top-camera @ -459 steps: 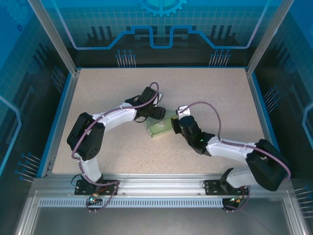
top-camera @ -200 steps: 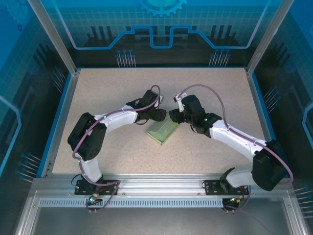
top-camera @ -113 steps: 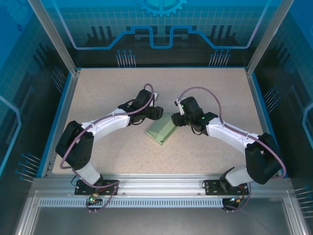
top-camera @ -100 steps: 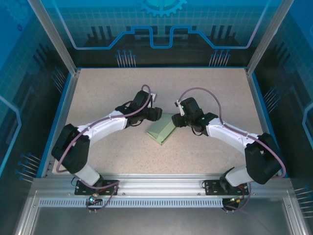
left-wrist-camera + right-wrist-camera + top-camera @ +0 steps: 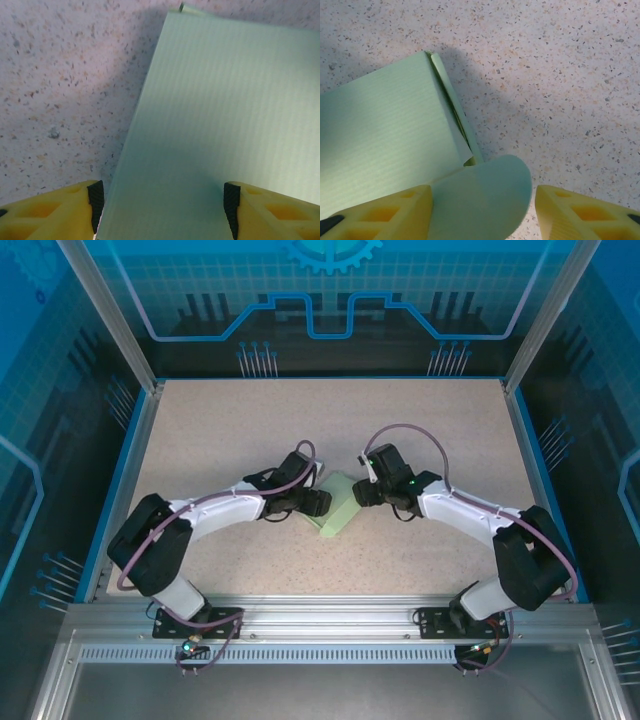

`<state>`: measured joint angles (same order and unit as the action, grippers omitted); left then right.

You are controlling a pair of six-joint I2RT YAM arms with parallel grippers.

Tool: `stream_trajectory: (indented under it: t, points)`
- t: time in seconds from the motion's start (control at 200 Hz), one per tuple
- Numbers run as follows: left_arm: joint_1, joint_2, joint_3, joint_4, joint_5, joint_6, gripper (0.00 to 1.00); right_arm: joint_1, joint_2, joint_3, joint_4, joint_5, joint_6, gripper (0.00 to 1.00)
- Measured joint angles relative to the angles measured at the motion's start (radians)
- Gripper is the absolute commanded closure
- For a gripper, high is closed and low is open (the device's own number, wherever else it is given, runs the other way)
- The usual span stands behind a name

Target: Fold the paper box

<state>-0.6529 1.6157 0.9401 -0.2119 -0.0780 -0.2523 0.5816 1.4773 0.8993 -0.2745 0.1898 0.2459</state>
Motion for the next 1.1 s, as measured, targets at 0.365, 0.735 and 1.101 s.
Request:
stream_trajectory:
  t: [0.365,0.735,1.101]
  points:
    - [-0.003,0.048,0.026,0.015,-0.046,0.063,0.32,-0.058,0.154,0.13,-0.002,-0.151,-0.031,0.4]
    - [0.018,-0.111,-0.044,0.008,-0.096,-0.006,0.3,-0.061,0.285,0.176,0.003,-0.211,-0.041,0.43]
    - [0.066,-0.196,-0.242,0.058,0.108,-0.274,0.32,-0.065,0.286,0.176,0.006,-0.227,-0.026,0.43]
